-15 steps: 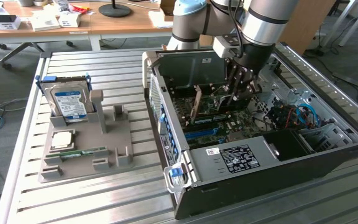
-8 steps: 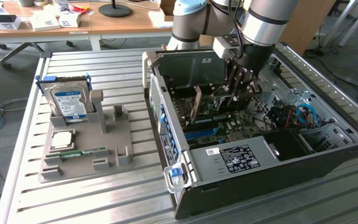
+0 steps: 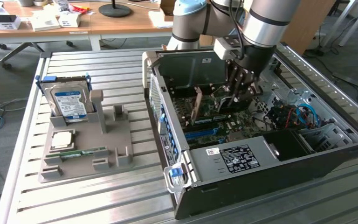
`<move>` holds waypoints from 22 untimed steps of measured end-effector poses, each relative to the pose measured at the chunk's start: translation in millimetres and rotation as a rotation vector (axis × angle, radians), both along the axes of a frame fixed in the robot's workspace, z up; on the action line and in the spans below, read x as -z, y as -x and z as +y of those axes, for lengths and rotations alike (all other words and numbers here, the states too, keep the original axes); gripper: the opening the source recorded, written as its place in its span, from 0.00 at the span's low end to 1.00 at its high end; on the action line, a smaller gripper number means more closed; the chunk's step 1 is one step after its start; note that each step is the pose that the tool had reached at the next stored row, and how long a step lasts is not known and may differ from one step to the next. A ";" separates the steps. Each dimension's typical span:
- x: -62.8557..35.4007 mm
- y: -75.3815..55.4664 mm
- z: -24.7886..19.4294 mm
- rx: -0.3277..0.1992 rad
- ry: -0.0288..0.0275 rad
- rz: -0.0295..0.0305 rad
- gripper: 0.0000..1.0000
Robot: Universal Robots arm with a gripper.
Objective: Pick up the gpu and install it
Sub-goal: 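Insert the gpu into the slot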
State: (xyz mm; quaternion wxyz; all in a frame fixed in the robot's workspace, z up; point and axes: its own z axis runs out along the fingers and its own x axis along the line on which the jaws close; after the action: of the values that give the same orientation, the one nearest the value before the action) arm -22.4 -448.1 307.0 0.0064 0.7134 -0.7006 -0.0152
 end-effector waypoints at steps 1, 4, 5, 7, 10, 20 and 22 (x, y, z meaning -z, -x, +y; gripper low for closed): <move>0.0 0.0 -0.7 0.000 -0.0001 0.0000 0.26; 0.1 0.1 -2.3 0.000 -0.0001 0.0000 0.26; 0.0 0.1 -2.3 0.000 0.0000 0.0000 0.26; 0.1 0.0 -2.3 0.000 -0.0001 0.0000 0.26; 0.0 0.6 -2.3 0.000 0.0000 -0.0004 0.26; 0.0 9.8 -2.3 0.000 0.0000 -0.0050 0.26; 0.0 11.0 -2.4 0.000 0.0000 -0.0054 0.26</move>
State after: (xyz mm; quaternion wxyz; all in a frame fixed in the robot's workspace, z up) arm -33.4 -450.4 306.9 0.0045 0.7134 -0.7006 -0.0133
